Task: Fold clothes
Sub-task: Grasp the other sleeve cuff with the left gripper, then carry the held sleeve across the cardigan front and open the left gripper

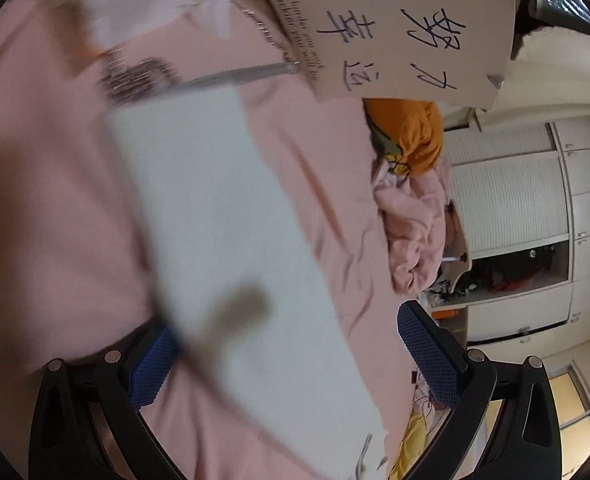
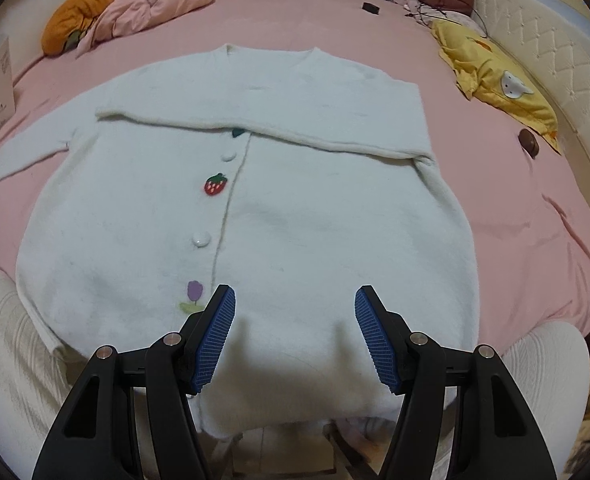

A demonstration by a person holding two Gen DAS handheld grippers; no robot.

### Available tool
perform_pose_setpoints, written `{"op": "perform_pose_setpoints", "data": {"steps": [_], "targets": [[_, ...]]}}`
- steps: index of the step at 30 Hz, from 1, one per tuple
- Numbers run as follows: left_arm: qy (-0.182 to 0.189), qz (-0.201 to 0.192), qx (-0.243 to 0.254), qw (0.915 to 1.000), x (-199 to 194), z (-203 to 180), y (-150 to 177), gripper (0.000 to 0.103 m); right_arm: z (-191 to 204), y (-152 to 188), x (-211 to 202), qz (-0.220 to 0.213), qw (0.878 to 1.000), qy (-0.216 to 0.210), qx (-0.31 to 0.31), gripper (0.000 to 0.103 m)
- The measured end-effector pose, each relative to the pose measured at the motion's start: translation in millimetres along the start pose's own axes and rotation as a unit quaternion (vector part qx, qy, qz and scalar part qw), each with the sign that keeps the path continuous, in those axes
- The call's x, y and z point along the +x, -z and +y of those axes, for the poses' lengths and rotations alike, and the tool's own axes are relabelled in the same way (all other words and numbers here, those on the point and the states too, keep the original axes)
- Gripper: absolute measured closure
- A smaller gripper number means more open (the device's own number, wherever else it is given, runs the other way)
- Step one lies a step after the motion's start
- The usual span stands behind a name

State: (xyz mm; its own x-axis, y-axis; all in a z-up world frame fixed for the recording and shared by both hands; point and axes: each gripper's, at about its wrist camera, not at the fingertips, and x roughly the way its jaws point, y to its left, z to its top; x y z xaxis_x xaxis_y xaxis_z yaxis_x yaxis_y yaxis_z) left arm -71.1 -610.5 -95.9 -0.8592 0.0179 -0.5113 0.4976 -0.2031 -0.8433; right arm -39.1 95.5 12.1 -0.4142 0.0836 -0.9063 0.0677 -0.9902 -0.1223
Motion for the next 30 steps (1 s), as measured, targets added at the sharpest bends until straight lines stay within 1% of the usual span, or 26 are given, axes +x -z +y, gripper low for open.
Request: {"op": "perform_pose_setpoints", "data": {"steps": [3,4,5,6,7,9,10,13,14,15,17,20,22,24,27,30], "targets": [[-0.005,-0.011,0.013,0.9998,6,-7,-10,0.000,9,-2,5,0.007,1.000,0.000,-0.009,0.040],[-0.010,-0.015,0.024,0.9996,7,-9,-11,0.008,11,-2,6,0.009,1.000,-0.001,-0.012,0.040],[-0.021,-0.019,0.037,0.9989,7,-10,-11,0.020,13,-2,7,0.011,1.000,-0.002,-0.014,0.040],[-0.040,-0.017,0.045,0.9980,10,-8,-11,0.056,14,-1,8,0.012,1.000,-0.003,-0.017,0.040],[-0.053,-0.008,0.043,0.9977,14,-2,-11,0.087,15,-1,9,0.014,1.000,-0.005,-0.019,0.040],[-0.044,0.002,0.027,0.9987,16,10,-10,0.088,15,0,11,0.015,1.000,-0.006,-0.022,0.040],[-0.041,-0.001,0.029,0.9988,13,10,-8,0.088,15,1,11,0.016,1.000,-0.007,-0.022,0.040],[-0.064,-0.016,0.068,0.9955,8,-10,-1,0.088,10,1,12,0.017,1.000,-0.012,-0.012,0.040],[-0.066,-0.021,0.083,0.9941,6,-21,2,0.088,8,1,12,0.016,1.000,-0.014,-0.009,0.040],[-0.060,-0.021,0.095,0.9934,6,-34,6,0.088,6,1,12,0.015,1.000,-0.016,-0.005,0.040],[-0.038,-0.015,0.120,0.9919,8,-65,16,0.088,3,2,13,0.011,1.000,-0.017,-0.001,0.040],[-0.017,0.005,0.178,0.9838,17,-124,43,0.088,-2,3,15,0.004,1.000,-0.019,0.005,0.040],[0.002,0.029,0.213,0.9767,27,-164,68,0.088,-7,4,18,-0.004,1.000,-0.017,0.005,0.040],[0.022,0.061,0.249,0.9662,42,-208,103,0.088,-15,3,20,-0.016,1.000,-0.016,0.008,0.040],[0.040,0.102,0.301,0.9473,63,-264,156,0.088,-33,3,21,-0.032,0.999,-0.026,0.025,0.040],[0.057,0.150,0.350,0.9227,91,-318,221,0.088,-53,3,23,-0.043,0.997,-0.044,0.052,0.040]]}}
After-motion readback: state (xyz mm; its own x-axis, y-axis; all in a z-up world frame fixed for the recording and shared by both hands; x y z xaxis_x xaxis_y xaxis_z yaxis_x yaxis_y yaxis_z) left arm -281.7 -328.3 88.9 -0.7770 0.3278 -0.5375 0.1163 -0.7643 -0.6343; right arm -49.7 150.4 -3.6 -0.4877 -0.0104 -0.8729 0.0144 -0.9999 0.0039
